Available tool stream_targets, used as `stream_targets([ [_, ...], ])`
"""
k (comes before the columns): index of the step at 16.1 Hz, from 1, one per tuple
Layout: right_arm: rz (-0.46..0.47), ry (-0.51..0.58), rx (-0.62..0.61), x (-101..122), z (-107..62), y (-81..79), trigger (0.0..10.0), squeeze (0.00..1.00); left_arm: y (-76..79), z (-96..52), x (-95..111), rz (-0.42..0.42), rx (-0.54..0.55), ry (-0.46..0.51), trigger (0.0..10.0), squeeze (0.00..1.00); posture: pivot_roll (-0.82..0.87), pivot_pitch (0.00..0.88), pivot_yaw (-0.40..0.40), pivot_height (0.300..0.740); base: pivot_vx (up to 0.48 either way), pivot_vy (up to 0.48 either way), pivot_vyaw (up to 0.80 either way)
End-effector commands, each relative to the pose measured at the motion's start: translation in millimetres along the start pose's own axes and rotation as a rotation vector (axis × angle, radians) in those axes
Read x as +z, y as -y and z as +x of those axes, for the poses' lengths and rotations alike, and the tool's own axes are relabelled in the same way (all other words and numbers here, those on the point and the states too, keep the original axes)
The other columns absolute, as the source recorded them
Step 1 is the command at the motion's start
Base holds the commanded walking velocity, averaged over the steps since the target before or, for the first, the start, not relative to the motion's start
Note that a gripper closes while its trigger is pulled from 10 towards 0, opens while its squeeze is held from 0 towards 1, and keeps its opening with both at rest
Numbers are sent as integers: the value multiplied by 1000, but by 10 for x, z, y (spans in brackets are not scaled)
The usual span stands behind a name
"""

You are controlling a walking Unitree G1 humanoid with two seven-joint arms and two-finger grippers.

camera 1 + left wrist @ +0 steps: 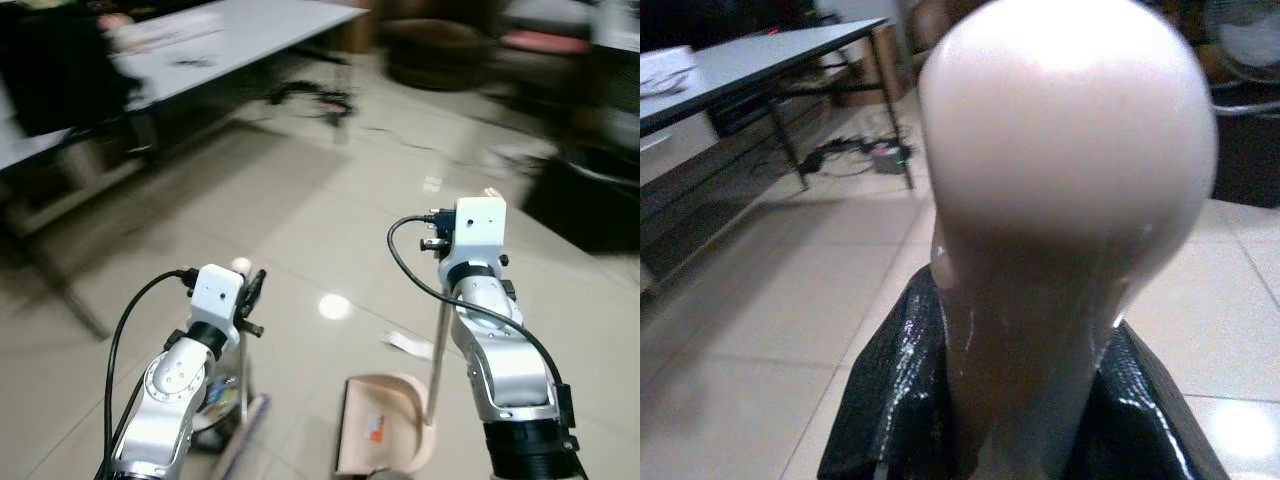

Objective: Sweep floor

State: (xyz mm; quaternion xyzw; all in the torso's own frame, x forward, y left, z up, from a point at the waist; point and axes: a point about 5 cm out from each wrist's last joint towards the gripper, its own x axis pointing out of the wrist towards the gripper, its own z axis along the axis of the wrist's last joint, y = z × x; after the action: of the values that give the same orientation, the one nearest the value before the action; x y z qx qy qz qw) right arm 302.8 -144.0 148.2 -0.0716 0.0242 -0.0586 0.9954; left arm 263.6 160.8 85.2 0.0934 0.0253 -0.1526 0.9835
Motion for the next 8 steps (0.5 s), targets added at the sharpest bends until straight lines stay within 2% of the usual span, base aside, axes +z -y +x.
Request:
stream_targets([
  [1, -20, 22, -40, 15, 3, 79, 10000, 0, -39, 17, 157, 41, 26, 60, 10000, 0, -98, 0, 26, 740, 0, 0, -788],
  [5, -25, 17, -71, -13, 7, 170, 10000, 0, -22, 41, 243, 51, 44, 83, 10000, 0, -102, 0, 28, 740, 0, 0, -788],
  [8, -18, 18, -74, -19, 2, 170, 10000, 0, -13, 66, 279, 35, 47, 93, 10000, 0, -105, 0, 33, 740, 327, 0, -788],
])
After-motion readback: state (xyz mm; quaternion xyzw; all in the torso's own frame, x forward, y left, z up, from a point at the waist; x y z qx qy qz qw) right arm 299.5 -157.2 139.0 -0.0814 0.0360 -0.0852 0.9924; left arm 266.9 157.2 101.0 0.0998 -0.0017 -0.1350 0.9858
